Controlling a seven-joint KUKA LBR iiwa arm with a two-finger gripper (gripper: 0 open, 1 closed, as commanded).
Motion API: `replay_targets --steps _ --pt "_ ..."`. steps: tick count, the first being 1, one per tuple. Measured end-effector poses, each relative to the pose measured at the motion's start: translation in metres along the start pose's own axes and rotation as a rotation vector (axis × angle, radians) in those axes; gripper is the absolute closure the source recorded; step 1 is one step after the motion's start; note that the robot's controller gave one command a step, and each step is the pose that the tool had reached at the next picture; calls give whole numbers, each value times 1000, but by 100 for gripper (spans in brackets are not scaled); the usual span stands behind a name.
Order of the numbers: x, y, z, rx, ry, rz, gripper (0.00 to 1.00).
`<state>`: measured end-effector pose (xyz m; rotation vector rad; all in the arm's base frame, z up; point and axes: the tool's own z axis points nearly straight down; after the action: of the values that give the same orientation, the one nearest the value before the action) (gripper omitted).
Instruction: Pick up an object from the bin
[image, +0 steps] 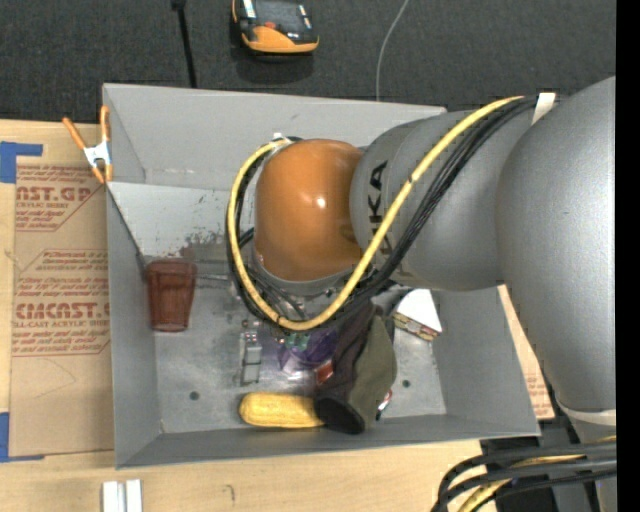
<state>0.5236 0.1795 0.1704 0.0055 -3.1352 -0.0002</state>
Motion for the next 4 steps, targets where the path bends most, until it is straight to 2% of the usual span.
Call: replay_targets --steps 2,3,4 --pt "-2 -1 -5 -1 -7 1 0" --pt "-4 -15 12 0 -8 -213 0" --pt "-8 -44 44 0 -10 -370 0"
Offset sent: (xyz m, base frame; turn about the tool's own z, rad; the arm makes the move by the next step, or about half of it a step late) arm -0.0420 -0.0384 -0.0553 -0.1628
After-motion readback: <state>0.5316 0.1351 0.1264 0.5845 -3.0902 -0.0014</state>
